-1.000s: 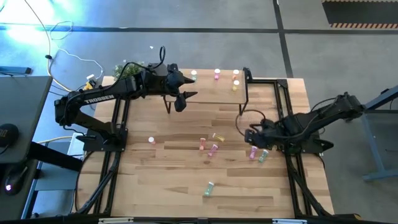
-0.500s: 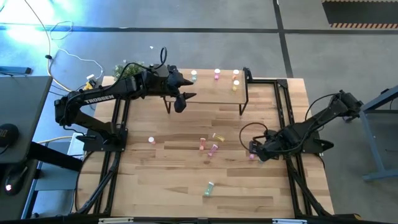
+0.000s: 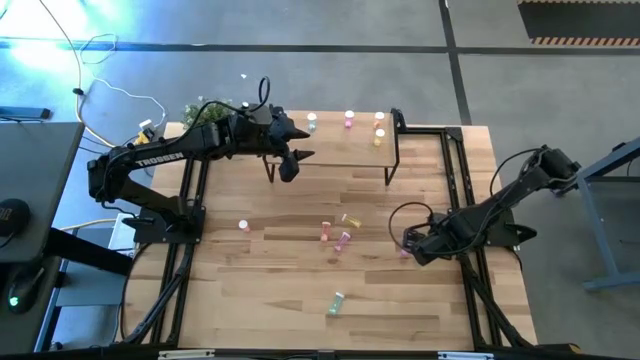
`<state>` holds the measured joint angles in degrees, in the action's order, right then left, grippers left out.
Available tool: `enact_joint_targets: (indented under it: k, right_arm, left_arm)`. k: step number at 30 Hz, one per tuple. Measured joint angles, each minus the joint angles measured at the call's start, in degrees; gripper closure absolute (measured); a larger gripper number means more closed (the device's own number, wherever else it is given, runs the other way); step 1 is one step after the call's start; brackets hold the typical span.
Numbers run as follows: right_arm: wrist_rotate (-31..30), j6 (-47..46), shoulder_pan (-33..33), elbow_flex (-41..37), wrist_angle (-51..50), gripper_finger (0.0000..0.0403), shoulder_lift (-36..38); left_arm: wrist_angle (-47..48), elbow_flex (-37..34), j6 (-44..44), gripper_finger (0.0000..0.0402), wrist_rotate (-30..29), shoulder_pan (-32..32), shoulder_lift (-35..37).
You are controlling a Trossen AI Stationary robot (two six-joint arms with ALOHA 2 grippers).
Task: Pick and place medicine bottles onto shelf by color
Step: Put the top right blue pill bottle on the shelf aligned with the other blue pill bottle
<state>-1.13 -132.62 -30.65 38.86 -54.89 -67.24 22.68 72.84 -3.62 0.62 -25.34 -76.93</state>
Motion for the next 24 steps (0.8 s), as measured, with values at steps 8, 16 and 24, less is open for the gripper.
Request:
enact_joint_targets:
  k: [8, 16, 24]
  right_arm:
    - [0.9, -0.4, 1.1, -3.3, 3.8, 0.0208, 0.0]
    - [1.5, -0.4, 1.7, -6.6, 7.9, 0.0208, -0.1]
    - [2.4, 0.0, 2.6, -8.6, 11.7, 0.0211, -1.2]
  left_arm:
    - [0.0, 0.0, 0.0, 0.0165, 0.0, 0.0, 0.0]
    - [-0.1, 0.0, 0.0, 0.0165, 0.0, 0.0, 0.0]
    - [-0.1, 0.0, -0.5, 0.0165, 0.0, 0.0, 0.0]
